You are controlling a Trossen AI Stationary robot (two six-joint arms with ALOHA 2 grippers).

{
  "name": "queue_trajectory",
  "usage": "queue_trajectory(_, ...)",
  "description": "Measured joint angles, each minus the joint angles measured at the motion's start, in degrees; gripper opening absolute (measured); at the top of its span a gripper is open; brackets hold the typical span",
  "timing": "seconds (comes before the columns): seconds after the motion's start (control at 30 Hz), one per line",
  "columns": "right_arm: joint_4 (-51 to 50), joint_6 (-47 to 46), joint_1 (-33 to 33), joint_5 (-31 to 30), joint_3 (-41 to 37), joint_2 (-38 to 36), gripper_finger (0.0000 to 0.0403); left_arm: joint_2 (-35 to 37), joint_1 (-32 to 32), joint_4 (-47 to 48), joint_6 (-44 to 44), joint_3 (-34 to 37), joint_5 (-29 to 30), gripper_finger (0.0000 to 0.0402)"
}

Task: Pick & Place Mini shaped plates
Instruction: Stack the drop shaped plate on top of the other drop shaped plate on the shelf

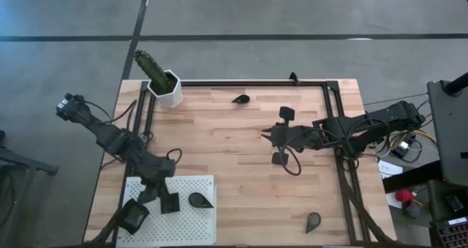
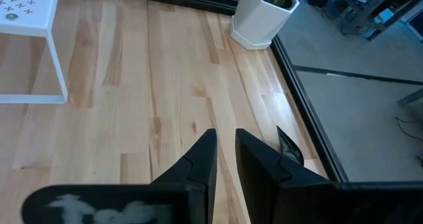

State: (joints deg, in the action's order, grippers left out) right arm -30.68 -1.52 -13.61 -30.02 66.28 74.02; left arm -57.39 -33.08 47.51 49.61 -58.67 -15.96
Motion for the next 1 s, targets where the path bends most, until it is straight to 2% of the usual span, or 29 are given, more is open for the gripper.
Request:
queue_trajectory(0.2,0.0,0.0,0.0,0.0,0.0,0.0,0.0052,0.2,0.0,2.7,-0.3,0.0,0.1,0.0078)
queue_trajectory(0.67,0.0,-0.3,0.0,0.0,0.0,0.0,0.0052,0.6,0.1,2.6,-1.1,0.0,1.9,0.0078)
queue_trajectory(0.87,0.0,-1.4,0.0,0.0,0.0,0.0,0.0052,0.9,0.3,2.6,-3.4,-2.2,7.8,0.0078)
queue_trajectory(1.0,0.0,-1.6,0.0,0.0,-0.3,0.0,0.0052,1.1,0.3,2.6,-8.4,-4.3,15.2,0.0078)
